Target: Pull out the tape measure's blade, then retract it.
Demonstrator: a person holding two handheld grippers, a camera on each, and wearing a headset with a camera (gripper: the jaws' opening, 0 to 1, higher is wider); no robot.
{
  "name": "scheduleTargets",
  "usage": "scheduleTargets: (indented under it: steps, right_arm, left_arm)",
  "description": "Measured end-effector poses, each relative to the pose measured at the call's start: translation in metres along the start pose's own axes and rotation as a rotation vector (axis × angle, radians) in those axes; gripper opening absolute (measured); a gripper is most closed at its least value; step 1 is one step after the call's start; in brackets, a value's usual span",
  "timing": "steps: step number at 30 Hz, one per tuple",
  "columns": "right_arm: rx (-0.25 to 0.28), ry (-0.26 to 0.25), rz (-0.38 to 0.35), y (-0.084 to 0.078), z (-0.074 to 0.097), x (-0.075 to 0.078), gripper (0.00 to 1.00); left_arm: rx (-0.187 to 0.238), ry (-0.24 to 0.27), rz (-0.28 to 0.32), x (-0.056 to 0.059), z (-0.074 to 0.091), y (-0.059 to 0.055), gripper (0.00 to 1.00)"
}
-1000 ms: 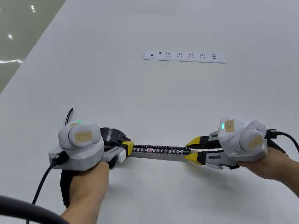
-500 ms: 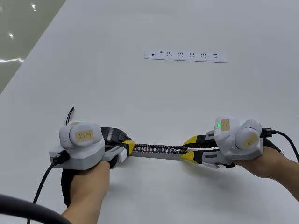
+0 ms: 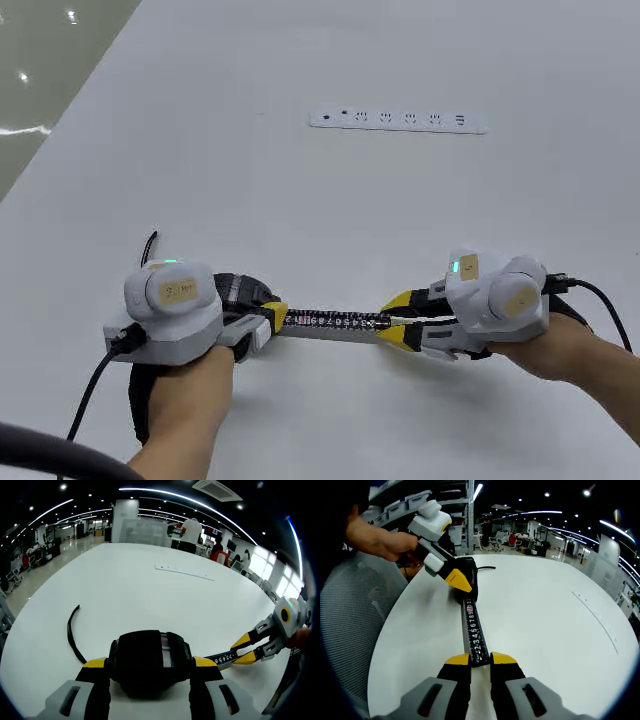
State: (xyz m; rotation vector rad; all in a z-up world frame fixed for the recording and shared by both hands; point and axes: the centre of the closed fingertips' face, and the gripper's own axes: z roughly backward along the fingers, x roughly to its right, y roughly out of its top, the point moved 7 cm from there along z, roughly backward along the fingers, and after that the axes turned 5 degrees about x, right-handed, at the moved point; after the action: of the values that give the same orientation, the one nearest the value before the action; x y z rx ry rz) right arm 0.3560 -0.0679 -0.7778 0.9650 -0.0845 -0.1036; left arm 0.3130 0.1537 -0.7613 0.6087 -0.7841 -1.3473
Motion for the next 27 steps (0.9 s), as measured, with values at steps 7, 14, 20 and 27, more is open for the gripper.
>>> scheduleTargets:
  steps: [7,14,20,27]
  right_arm:
    - [0.005,0.004,-0.001,0.004,-0.005,-0.002,0.12]
    - [0.008,0.005,0.002,0.008,-0.012,-0.003,0.12]
    - [0.011,0.008,0.003,0.01,-0.017,-0.004,0.12]
    - [0.017,0.012,0.002,0.015,-0.024,-0.005,0.12]
  left_arm:
    - [-0.002,-0.002,0.0,0.0,0.0,0.0,0.61]
    - [-0.003,-0.004,0.002,0.0,0.0,0.0,0.61]
    - [-0.005,-0.005,0.003,0.0,0.0,0.0,0.61]
    - [-0.006,-0.008,0.009,0.0,0.0,0.0,0.61]
